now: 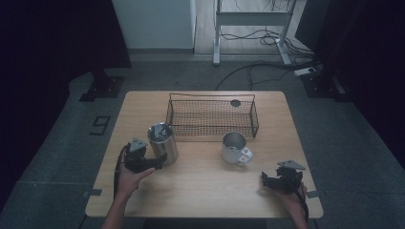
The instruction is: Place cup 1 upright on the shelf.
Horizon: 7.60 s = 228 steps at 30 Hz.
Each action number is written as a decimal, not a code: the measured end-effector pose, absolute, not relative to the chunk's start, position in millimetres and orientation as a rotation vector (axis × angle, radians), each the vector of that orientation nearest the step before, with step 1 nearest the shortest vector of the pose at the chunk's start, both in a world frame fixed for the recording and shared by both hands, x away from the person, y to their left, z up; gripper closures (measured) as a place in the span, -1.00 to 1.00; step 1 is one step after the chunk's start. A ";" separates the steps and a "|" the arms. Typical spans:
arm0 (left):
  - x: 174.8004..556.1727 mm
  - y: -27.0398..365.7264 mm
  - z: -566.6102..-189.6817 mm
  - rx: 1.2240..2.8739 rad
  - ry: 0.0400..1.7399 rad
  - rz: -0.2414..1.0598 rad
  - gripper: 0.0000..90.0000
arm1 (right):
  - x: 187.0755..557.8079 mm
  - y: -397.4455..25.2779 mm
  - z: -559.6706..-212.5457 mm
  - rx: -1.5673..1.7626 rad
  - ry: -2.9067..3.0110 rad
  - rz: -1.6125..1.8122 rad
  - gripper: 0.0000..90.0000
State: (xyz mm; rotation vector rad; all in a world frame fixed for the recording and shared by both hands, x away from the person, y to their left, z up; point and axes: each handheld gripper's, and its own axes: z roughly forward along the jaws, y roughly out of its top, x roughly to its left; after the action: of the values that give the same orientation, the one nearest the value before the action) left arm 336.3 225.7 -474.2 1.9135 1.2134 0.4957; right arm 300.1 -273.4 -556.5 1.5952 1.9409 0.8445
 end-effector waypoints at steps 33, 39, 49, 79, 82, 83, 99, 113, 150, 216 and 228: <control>362.6 209.1 -467.3 1.920 1.188 0.525 -0.94 | 300.2 -273.9 -556.3 1.600 1.939 0.839 -0.94; 367.0 207.5 -468.8 1.918 1.187 0.514 -0.96 | 300.2 -273.9 -556.3 1.600 1.939 0.839 -0.94; 376.6 205.6 -473.8 1.914 1.181 0.492 -0.99 | 300.2 -273.9 -556.3 1.599 1.939 0.839 -0.94; 381.9 200.9 -472.8 1.947 1.157 0.527 -0.92 | 300.0 -274.2 -556.3 1.601 1.934 0.840 -0.92; 381.9 203.1 -471.7 1.946 1.163 0.521 -0.92 | 300.0 -274.2 -556.3 1.602 1.933 0.841 -0.92; 382.3 205.0 -471.6 1.940 1.167 0.519 -0.92 | 300.0 -274.2 -556.3 1.602 1.933 0.840 -0.92; 374.6 209.6 -460.2 1.901 1.213 0.543 -0.92 | 300.0 -274.2 -556.2 1.602 1.931 0.841 -0.92; 372.0 206.5 -448.0 1.889 1.213 0.545 -0.91 | 303.4 -274.5 -556.2 1.589 1.946 0.844 -0.92; 373.0 202.4 -404.5 1.816 1.192 0.544 -0.91 | 303.0 -275.4 -556.1 1.595 1.931 0.845 -0.88; 421.6 154.2 -372.0 1.875 1.116 0.544 -0.91 | 302.9 -276.4 -556.1 1.600 1.914 0.848 -0.82; 429.8 150.2 -370.1 1.874 1.118 0.544 -0.91 | 302.9 -276.4 -556.0 1.601 1.914 0.848 -0.82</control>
State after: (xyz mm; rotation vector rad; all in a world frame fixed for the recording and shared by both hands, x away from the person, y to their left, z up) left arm 429.8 150.2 -370.1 1.8743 1.1184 0.5441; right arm 302.9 -276.4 -556.0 1.6007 1.9136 0.8482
